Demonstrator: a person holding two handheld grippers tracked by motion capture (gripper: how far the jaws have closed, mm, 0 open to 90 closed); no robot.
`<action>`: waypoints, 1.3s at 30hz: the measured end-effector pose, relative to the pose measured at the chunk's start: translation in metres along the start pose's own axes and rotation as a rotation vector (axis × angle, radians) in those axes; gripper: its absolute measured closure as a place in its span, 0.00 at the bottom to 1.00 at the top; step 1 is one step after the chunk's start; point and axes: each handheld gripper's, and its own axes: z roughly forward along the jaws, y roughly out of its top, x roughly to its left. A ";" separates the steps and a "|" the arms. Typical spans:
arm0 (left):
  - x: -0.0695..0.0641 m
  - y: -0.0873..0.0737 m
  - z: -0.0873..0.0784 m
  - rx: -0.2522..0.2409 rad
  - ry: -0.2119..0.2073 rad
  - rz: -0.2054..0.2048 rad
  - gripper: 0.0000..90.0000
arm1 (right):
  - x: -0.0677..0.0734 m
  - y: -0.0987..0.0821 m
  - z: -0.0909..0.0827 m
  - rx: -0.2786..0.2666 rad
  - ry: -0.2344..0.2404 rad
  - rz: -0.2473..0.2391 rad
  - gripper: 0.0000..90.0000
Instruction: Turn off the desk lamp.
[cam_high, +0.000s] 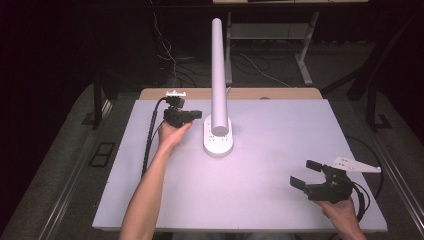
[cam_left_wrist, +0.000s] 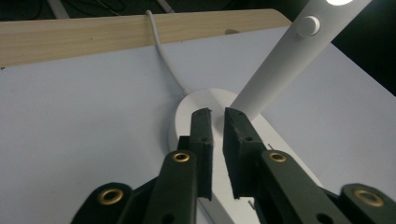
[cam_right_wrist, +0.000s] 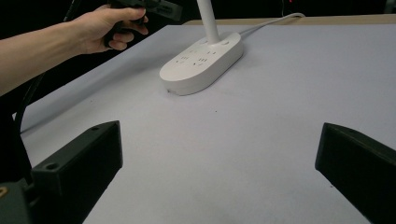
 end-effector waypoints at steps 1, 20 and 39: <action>-0.001 0.000 0.001 -0.005 0.004 -0.018 0.96 | 0.000 0.000 0.000 0.000 -0.001 0.000 0.01; 0.006 -0.010 0.033 0.039 -0.001 -0.021 1.00 | -0.003 0.000 -0.002 -0.005 -0.012 0.003 0.01; 0.006 -0.018 0.050 0.050 -0.015 -0.037 1.00 | -0.002 0.000 -0.002 -0.006 -0.012 0.000 0.01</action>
